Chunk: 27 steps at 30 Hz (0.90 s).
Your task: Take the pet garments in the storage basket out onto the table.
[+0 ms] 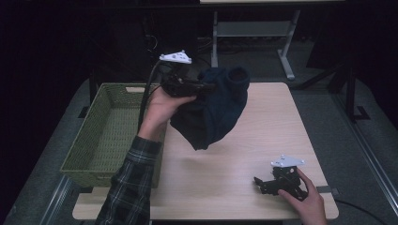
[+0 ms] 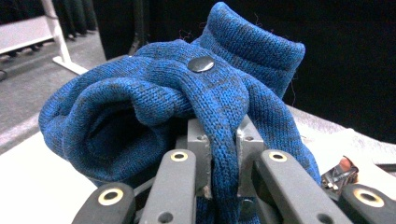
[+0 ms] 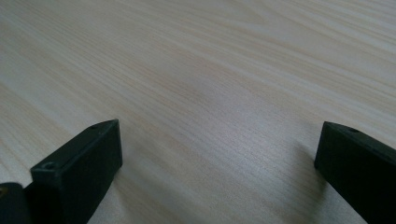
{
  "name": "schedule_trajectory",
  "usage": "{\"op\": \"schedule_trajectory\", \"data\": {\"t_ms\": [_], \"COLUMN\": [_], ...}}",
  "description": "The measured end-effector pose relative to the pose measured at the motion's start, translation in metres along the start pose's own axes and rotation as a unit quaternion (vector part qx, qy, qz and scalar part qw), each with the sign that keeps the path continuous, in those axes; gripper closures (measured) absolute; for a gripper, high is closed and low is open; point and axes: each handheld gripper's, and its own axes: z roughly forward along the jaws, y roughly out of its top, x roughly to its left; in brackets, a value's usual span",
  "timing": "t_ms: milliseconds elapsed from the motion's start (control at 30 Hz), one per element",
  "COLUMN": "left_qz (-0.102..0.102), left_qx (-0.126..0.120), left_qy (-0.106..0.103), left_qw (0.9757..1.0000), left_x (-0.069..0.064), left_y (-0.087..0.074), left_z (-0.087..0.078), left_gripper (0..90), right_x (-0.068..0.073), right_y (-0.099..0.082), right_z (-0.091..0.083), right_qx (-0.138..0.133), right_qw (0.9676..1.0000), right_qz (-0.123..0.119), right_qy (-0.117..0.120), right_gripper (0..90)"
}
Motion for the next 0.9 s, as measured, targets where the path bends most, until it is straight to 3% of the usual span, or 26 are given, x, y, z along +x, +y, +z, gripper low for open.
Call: {"op": "schedule_trajectory", "data": {"t_ms": [200, 433, 733, 900], "left_qz": [-0.003, 0.001, 0.004, 0.019], "left_qx": [0.007, 0.034, 0.050, 0.072], "left_qy": [-0.018, -0.036, -0.045, -0.042], "left_qw": [0.9998, 0.9988, 0.9977, 0.9963], "left_x": [0.000, 0.000, -0.001, -0.007], "left_y": [-0.007, -0.021, -0.036, -0.045], "left_z": [0.031, 0.074, 0.126, 0.150], "left_gripper": [80.5, 80.5, 80.4, 80.3], "right_x": [0.000, 0.000, 0.000, 0.000], "right_y": [0.000, 0.000, -0.001, -0.001], "right_z": [0.000, 0.000, 0.000, 0.000], "right_qx": [0.000, 0.001, 0.001, 0.001], "right_qw": [1.0000, 1.0000, 1.0000, 1.0000], "right_qz": [-0.002, -0.002, -0.002, -0.002], "right_qy": [-0.001, 0.000, 0.001, 0.000], "right_gripper": [0.5, 0.5, 0.5, 0.5]}}
